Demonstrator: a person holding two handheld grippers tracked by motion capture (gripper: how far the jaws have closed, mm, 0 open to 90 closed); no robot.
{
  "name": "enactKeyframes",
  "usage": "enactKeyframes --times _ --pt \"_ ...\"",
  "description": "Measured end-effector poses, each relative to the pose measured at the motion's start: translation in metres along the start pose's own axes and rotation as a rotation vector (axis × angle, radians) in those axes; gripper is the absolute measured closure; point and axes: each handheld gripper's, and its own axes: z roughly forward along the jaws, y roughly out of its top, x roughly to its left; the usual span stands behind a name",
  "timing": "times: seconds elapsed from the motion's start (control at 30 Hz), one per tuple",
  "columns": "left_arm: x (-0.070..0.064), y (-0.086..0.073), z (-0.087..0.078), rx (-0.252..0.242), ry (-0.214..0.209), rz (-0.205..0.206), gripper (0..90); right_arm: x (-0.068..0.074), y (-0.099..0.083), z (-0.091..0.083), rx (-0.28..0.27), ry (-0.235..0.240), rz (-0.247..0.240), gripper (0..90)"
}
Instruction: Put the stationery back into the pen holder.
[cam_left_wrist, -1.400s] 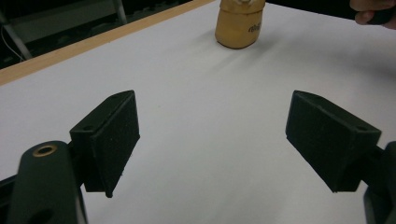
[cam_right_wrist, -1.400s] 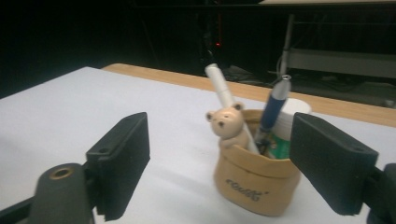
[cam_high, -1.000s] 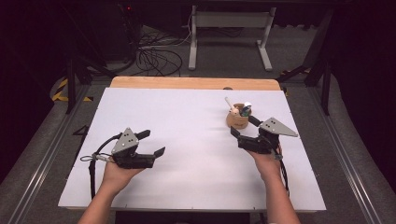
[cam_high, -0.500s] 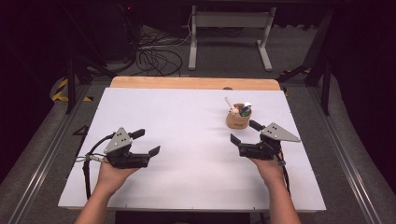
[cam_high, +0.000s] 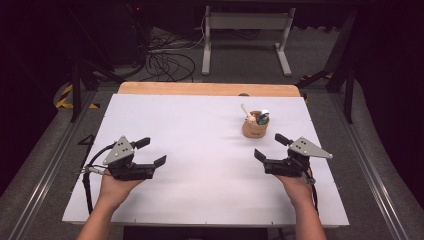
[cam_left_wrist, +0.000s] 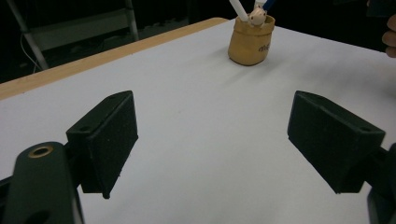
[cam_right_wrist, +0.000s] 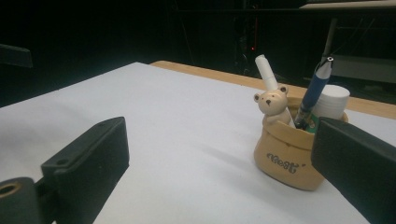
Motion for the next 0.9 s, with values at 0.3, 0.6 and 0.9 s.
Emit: enactKeyframes --times 0.3,0.6,0.9 --pt "0.002 -0.001 -0.002 -0.008 -0.003 -0.011 16.8 -0.004 -0.003 -0.012 -0.005 -0.015 0.002 4.4" --pt "0.004 -0.001 -0.006 -0.02 0.001 -0.025 16.8 -0.006 -0.004 -0.019 -0.015 -0.009 0.017 3.6" --pt "0.006 -0.002 -0.01 -0.024 0.006 -0.028 16.8 -0.008 -0.005 -0.023 -0.021 0.001 0.026 2.8"
